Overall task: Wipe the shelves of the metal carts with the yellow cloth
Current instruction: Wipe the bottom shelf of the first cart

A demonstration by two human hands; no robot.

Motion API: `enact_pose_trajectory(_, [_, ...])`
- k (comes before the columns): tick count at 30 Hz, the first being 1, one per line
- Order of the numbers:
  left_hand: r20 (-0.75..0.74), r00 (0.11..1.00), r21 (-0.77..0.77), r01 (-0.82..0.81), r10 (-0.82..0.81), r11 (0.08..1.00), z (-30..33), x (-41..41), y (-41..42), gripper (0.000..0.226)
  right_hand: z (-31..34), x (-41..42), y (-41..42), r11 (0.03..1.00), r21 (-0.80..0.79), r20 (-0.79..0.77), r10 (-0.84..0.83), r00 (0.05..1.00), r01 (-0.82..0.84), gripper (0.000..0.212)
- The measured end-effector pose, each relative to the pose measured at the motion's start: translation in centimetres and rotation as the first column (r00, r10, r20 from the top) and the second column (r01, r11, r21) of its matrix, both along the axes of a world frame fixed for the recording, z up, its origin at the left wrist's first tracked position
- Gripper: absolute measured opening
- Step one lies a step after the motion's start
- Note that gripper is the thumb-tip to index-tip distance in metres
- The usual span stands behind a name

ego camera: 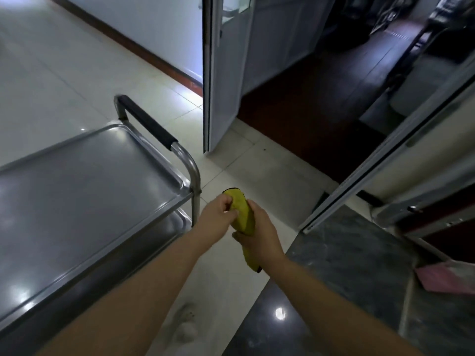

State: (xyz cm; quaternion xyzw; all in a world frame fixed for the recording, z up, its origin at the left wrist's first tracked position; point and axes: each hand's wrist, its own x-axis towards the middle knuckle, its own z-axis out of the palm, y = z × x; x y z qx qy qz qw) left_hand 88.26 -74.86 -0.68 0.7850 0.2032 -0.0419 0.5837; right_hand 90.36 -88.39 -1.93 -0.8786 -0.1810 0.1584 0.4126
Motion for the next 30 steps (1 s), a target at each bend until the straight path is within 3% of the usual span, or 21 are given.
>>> enact_pose_trajectory(2, [0.042,0.999,-0.007,0.005,-0.005,1.0,0.2,3.0,1.1,0.009,0.1,3.3,0.6,0.998,-0.042,0.016,0.055,0.998,-0.055,0.085])
enact_pose_trajectory(5, [0.125,0.992,0.055,0.027,-0.033,0.998,0.2,8.1,3.5,0.013,0.3,8.8,1.7,0.993,-0.051,0.034,0.107,0.994,-0.105,0.079])
enact_pose_trajectory(9, [0.181,0.97,0.206,0.125,-0.163,0.971,0.8,16.0,7.7,0.013,1.9,18.0,4.1,0.977,-0.192,0.18,0.127,0.975,-0.092,0.074])
enact_pose_trajectory(13, [0.152,0.94,0.367,0.233,-0.305,0.901,1.8,22.7,10.5,0.013,4.7,26.3,6.8,0.91,-0.368,0.387,0.335,0.859,-0.189,0.082])
enact_pose_trajectory(18, [0.122,0.924,0.439,0.278,-0.363,0.854,2.2,30.7,12.9,0.014,4.9,35.9,9.9,0.803,-0.528,0.311,0.486,0.816,-0.277,0.06])
enact_pose_trajectory(23, [0.076,0.966,0.488,0.181,-0.249,0.854,-0.2,39.2,15.9,0.011,2.2,46.8,13.4,0.789,-0.465,0.253,0.553,0.794,-0.401,0.018])
enact_pose_trajectory(26, [0.005,0.994,0.526,0.089,-0.108,0.846,-1.3,43.6,17.7,0.006,1.8,52.4,15.9,0.769,-0.414,0.147,0.585,0.798,-0.487,0.019])
enact_pose_trajectory(30, [-0.15,0.986,0.587,0.027,0.076,0.809,-2.7,46.6,20.2,0.025,2.2,58.7,21.1,0.63,-0.513,0.142,0.733,0.666,-0.583,0.018])
